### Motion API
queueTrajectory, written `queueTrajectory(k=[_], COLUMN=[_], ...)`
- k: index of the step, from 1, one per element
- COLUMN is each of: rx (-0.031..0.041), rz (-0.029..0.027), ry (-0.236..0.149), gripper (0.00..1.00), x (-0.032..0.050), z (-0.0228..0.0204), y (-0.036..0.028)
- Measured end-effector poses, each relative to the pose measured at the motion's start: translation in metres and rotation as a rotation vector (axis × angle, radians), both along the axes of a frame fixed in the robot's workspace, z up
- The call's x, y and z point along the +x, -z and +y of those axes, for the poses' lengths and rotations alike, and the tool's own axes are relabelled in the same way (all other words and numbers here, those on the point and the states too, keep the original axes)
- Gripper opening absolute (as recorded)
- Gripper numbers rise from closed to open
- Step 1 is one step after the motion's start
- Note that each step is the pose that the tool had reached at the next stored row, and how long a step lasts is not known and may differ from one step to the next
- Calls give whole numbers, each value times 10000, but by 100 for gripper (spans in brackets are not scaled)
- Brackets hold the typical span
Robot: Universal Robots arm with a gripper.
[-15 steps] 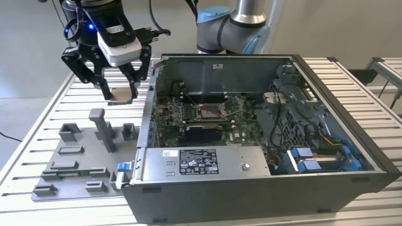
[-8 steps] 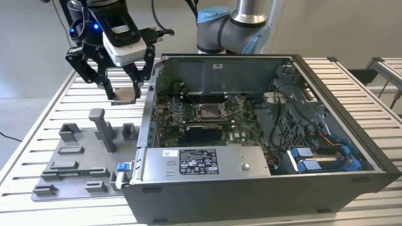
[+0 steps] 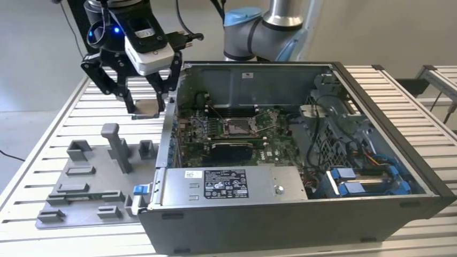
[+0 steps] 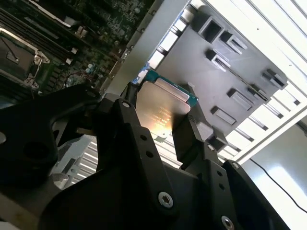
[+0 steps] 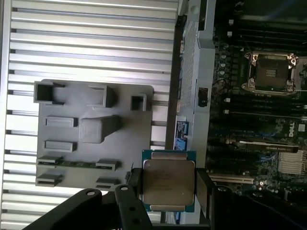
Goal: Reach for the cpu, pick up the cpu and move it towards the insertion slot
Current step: 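Pick up the cpu and move it towards the insertion slot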
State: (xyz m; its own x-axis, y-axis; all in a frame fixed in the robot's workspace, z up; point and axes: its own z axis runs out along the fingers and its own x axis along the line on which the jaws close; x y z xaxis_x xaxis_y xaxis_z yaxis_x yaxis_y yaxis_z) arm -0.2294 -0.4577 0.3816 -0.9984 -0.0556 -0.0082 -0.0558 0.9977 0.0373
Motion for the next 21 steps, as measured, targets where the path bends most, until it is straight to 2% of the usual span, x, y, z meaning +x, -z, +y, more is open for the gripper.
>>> queueTrajectory(k=[14,21], rx=[0,0], rz=[0,0], ry=[1,1], gripper=[0,0], x=[140,255], z=[0,0], y=[0,0])
